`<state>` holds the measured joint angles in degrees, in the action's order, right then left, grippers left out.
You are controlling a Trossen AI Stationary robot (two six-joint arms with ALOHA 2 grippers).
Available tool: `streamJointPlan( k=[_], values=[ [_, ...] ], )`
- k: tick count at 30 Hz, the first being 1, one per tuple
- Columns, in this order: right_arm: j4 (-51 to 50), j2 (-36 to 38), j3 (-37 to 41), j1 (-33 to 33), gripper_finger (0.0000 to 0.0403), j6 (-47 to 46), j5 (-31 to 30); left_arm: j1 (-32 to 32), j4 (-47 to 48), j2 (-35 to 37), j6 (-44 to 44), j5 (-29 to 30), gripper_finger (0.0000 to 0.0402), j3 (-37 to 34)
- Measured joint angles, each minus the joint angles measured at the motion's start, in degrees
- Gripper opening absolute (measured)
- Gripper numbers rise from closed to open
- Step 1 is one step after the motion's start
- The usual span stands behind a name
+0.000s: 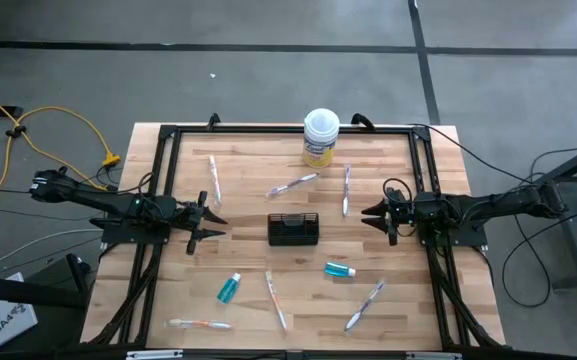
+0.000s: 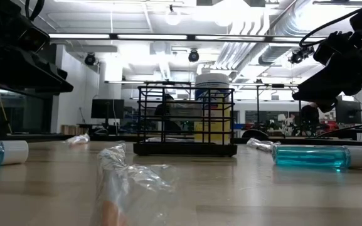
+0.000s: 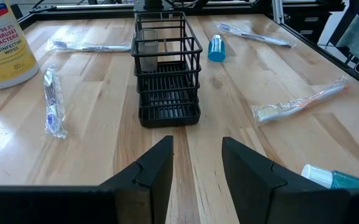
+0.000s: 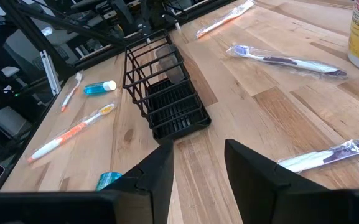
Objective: Pick & Place toothbrushing station
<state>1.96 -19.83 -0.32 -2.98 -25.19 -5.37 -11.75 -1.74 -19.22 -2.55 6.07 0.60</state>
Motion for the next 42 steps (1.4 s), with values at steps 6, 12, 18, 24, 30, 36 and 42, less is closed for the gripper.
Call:
streamJointPlan(
  k=[6, 12, 18, 24, 30, 36, 42],
  values=[
    [0.0, 0.0, 0.0, 0.0, 0.0135, 0.0, 0.0, 0.0, 0.0, 0.0, 0.0, 0.0, 0.0133, 0.0],
    [0.0, 0.0, 0.0, 0.0, 0.0135, 0.0, 0.0, 0.0, -1.1, 0.0, 0.0, 0.0, 0.0133, 0.0],
    [0.0, 0.0, 0.0, 0.0, 0.0135, 0.0, 0.0, 0.0, -1.2, 0.0, -1.9, 0.8, 0.0133, 0.0],
    [0.0, 0.0, 0.0, 0.0, 0.0135, 0.0, 0.0, 0.0, -1.8, 0.0, -11.8, 6.4, 0.0133, 0.0],
    [0.0, 0.0, 0.0, 0.0, 0.0135, 0.0, 0.0, 0.0, -1.8, -0.5, -21.2, 8.0, 0.0133, 0.0],
    [0.0, 0.0, 0.0, 0.0, 0.0135, 0.0, 0.0, -1.3, 3.3, -5.5, -29.7, 7.7, 0.0133, 3.9],
    [0.0, 0.0, 0.0, 0.0, 0.0135, 0.0, 0.0, -3.4, 8.7, -13.8, -37.0, 9.0, 0.0133, 12.3]
  ],
)
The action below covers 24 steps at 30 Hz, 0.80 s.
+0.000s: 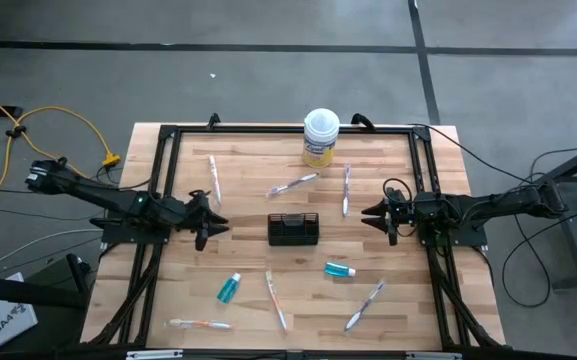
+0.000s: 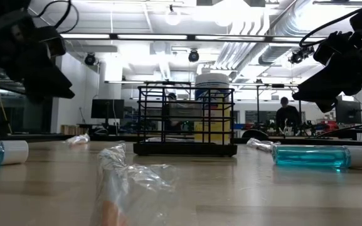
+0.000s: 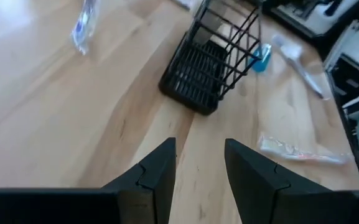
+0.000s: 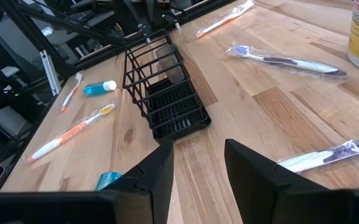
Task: Pick & Place toothbrushing station
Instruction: Put the left blue mouthwash into the wire organizer
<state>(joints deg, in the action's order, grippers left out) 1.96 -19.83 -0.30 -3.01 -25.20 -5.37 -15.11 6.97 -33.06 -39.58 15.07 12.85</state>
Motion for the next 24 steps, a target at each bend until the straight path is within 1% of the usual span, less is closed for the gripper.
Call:
streamJointPlan(
  k=[4, 10, 14, 17, 20, 24],
  values=[
    [0.0, 0.0, 0.0, 0.0, 0.0135, 0.0, 0.0, -1.7, 4.1, -6.8, -6.5, 0.4, 0.0133, 6.2],
    [0.0, 0.0, 0.0, 0.0, 0.0135, 0.0, 0.0, -5.3, 17.8, -17.4, -14.4, 0.4, 0.0133, 17.8],
    [0.0, 0.0, 0.0, 0.0, 0.0135, 0.0, 0.0, -7.2, 25.6, -23.7, -19.2, 0.2, 0.0133, 24.3],
    [0.0, 0.0, 0.0, 0.0, 0.0135, 0.0, 0.0, -8.3, 28.6, -27.8, -24.0, -2.1, 0.0133, 27.7],
    [0.0, 0.0, 0.0, 0.0, 0.0135, 0.0, 0.0, -9.6, 29.3, -31.3, -29.2, -5.5, 0.0133, 29.3],
    [0.0, 0.0, 0.0, 0.0, 0.0135, 0.0, 0.0, -12.2, 29.3, -34.6, -36.1, -6.7, 0.0133, 30.8]
  ],
)
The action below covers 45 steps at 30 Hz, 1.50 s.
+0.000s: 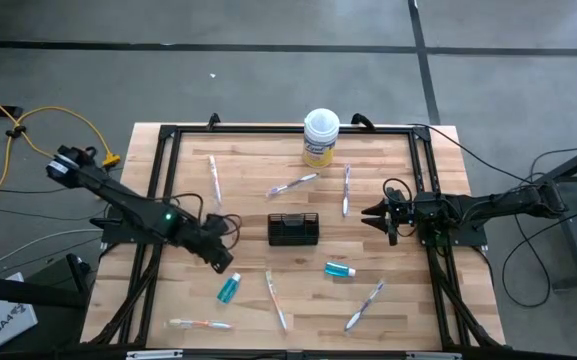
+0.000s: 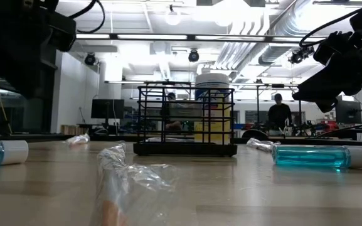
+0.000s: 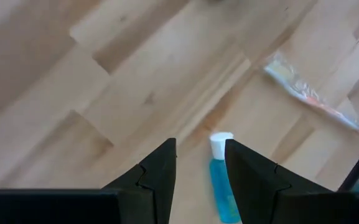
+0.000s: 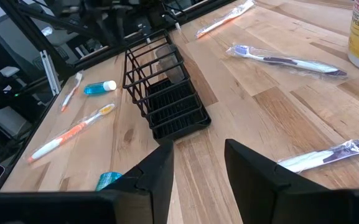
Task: Pick & Place toothbrushing station
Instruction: Put the left blue mouthwash into the wire organizer
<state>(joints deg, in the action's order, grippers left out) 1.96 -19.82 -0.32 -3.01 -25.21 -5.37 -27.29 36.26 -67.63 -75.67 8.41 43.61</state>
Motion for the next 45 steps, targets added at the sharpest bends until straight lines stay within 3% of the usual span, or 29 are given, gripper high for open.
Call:
streamJointPlan(
  k=[12, 17, 29, 45],
  values=[
    [0.0, 0.0, 0.0, 0.0, 0.0135, 0.0, 0.0, -10.3, 1.3, -7.7, -16.9, 6.7, 0.0133, 6.1],
    [0.0, 0.0, 0.0, 0.0, 0.0135, 0.0, 0.0, -13.1, 1.5, -12.4, -21.2, 6.8, 0.0133, 8.8],
    [0.0, 0.0, 0.0, 0.0, 0.0135, 0.0, 0.0, -14.0, 1.4, -20.9, -24.7, 3.8, 0.0133, 13.2],
    [0.0, 0.0, 0.0, 0.0, 0.0135, 0.0, 0.0, -16.3, 3.1, -21.4, -26.3, 2.5, 0.0133, 13.4]
  ],
)
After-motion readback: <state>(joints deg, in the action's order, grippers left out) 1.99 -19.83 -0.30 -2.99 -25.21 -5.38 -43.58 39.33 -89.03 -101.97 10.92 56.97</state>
